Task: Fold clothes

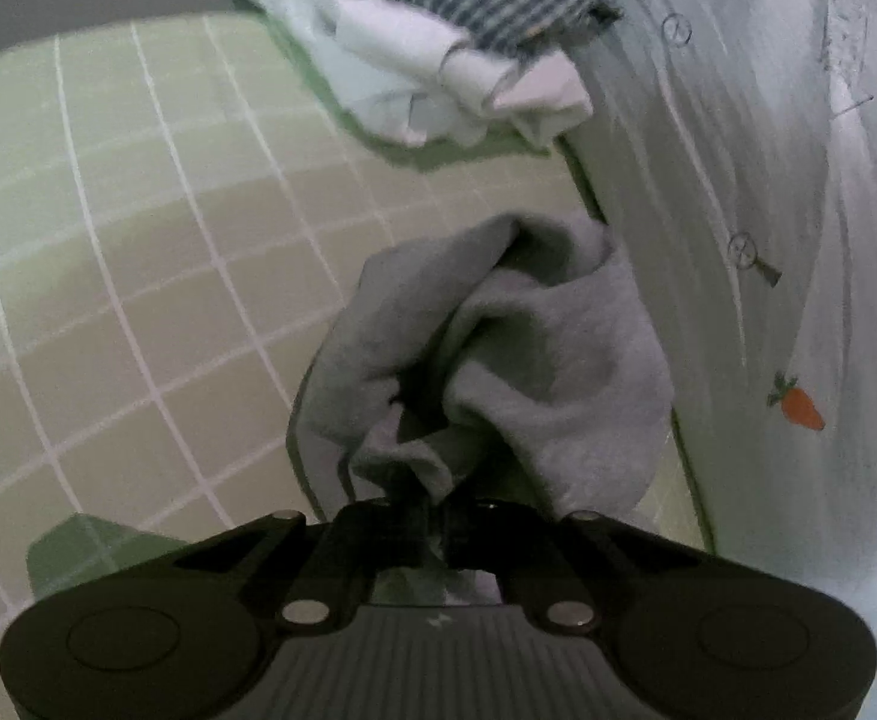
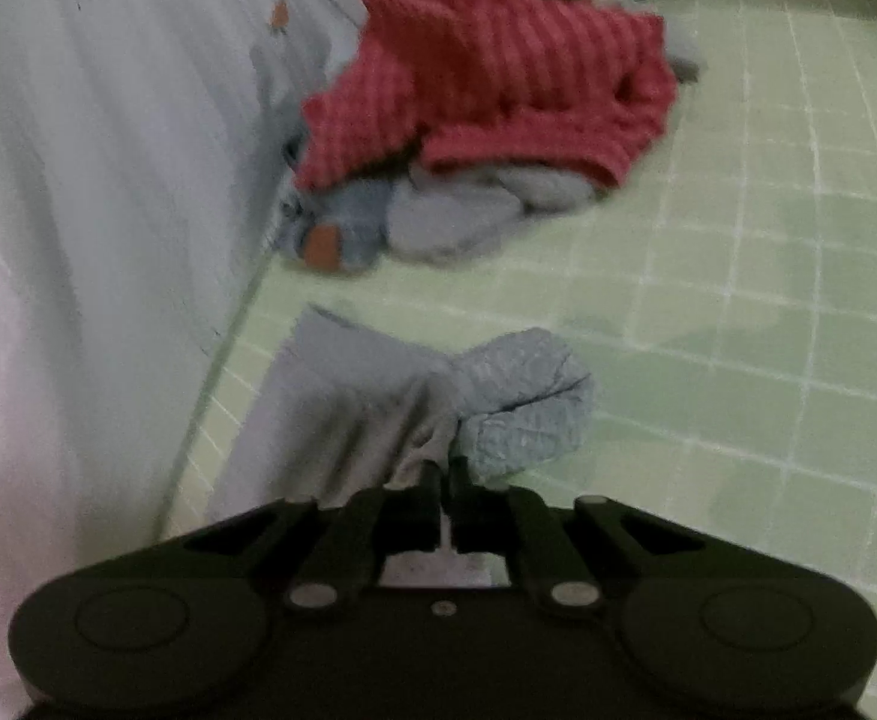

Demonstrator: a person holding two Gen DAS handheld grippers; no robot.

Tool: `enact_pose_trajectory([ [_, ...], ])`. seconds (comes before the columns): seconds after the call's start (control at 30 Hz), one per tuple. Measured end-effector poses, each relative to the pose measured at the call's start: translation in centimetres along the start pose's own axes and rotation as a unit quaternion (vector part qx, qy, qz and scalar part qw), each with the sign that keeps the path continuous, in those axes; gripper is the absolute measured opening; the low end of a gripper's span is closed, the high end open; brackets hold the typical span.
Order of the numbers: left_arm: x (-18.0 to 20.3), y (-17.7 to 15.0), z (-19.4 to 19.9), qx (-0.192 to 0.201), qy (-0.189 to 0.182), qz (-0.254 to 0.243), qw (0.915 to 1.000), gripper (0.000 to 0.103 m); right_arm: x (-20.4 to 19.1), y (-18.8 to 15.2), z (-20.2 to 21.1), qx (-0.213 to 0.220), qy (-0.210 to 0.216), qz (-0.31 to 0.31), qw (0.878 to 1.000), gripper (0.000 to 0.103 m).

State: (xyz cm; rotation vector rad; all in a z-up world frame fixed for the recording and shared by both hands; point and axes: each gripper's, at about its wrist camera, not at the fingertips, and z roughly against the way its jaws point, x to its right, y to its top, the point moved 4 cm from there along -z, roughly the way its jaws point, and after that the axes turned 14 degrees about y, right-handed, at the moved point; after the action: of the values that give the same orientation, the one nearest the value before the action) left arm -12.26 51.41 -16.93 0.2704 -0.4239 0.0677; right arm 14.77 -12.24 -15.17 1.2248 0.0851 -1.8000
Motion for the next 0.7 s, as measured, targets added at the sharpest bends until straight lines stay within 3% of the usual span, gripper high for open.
enact_pose_trajectory([
  [0.2,5.4,4.5,4.5,0.051,-0.044,-0.035,0.9971,0.002,-7.1,4.4,-2.0,0.028,0.087,0.045,0.995,0.002],
  [0.37,13.5,9.6,8.4,0.095,-0.114,-0.051,0.9875,0.002,-17.0,9.1,-3.7,0.074,0.187,0.091,0.975,0.001],
  [0.53,17.9,11.4,17.4,0.174,-0.201,-0.089,0.96,0.002,-24.9,13.0,0.0,0.153,0.281,0.124,0.939,0.001],
  [0.63,16.8,10.7,22.6,0.216,-0.238,-0.107,0.941,0.002,-25.9,13.9,4.0,0.194,0.307,0.147,0.92,0.001],
  [0.7,15.0,9.5,24.2,0.237,-0.233,-0.121,0.9353,0.002,-24.8,13.6,5.9,0.196,0.313,0.155,0.916,0.001],
])
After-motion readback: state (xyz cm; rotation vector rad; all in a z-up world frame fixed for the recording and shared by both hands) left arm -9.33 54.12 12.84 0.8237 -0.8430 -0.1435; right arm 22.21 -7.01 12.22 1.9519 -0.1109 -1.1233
